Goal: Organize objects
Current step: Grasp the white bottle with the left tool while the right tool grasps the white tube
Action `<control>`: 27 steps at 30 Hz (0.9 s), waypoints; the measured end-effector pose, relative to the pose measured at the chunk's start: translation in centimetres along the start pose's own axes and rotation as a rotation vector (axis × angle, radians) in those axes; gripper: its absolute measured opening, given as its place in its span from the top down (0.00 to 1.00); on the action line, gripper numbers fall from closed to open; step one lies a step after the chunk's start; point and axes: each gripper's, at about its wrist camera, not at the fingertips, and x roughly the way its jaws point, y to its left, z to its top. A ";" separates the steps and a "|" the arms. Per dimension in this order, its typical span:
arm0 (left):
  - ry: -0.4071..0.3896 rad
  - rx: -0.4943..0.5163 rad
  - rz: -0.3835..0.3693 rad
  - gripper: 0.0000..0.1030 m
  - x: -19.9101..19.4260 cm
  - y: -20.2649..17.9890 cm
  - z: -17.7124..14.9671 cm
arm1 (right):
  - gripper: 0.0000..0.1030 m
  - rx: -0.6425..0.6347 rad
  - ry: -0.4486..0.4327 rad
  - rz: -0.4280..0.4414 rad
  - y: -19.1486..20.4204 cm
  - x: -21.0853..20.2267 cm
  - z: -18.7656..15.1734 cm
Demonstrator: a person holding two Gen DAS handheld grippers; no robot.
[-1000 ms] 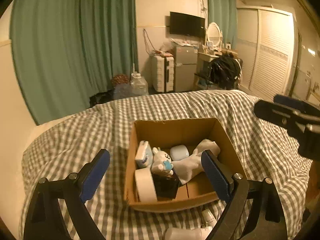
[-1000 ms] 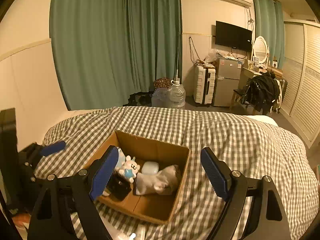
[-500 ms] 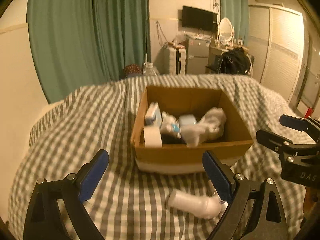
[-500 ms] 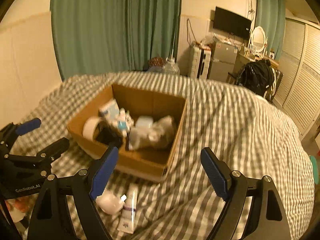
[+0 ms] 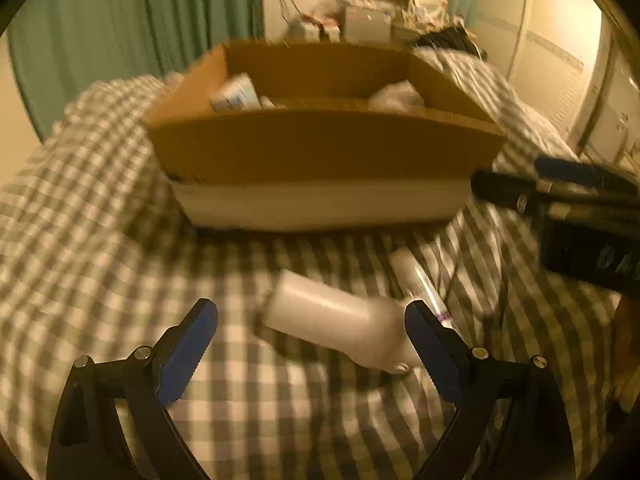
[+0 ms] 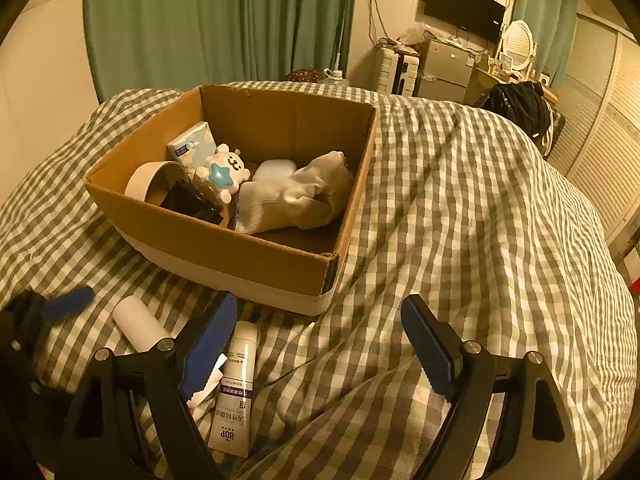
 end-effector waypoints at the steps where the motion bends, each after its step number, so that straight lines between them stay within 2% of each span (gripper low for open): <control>1: 0.021 -0.005 -0.011 0.03 0.5 -0.1 -0.1 | 0.18 0.001 0.001 -0.001 0.0 0.0 0.0; 3: 0.047 -0.023 -0.046 0.00 1.4 -0.1 -0.1 | 0.18 -0.001 0.000 -0.004 0.1 0.0 0.0; 5: 0.047 -0.028 -0.051 0.00 2.0 -0.5 0.0 | 0.18 -0.002 -0.001 -0.005 0.2 0.0 0.0; 10: 0.076 0.050 -0.064 0.00 3.4 -2.6 -0.4 | 0.18 0.023 -0.002 -0.003 -0.4 -0.1 -0.1; 20: 0.055 0.078 -0.113 0.02 1.5 -2.8 -1.3 | 0.18 0.050 -0.005 0.002 -0.8 -0.2 -0.3; 22: 0.017 0.071 -0.090 0.02 0.0 -2.3 -1.3 | 0.18 0.054 -0.003 0.010 -0.9 -0.3 -0.4; 25: -0.066 0.053 0.008 0.02 -2.4 -0.9 -0.6 | 0.18 0.065 0.007 0.033 -0.9 -0.2 -0.5; 27: -0.093 0.033 0.056 0.02 -3.3 0.6 0.1 | 0.18 0.065 0.022 0.040 -0.8 0.1 -0.6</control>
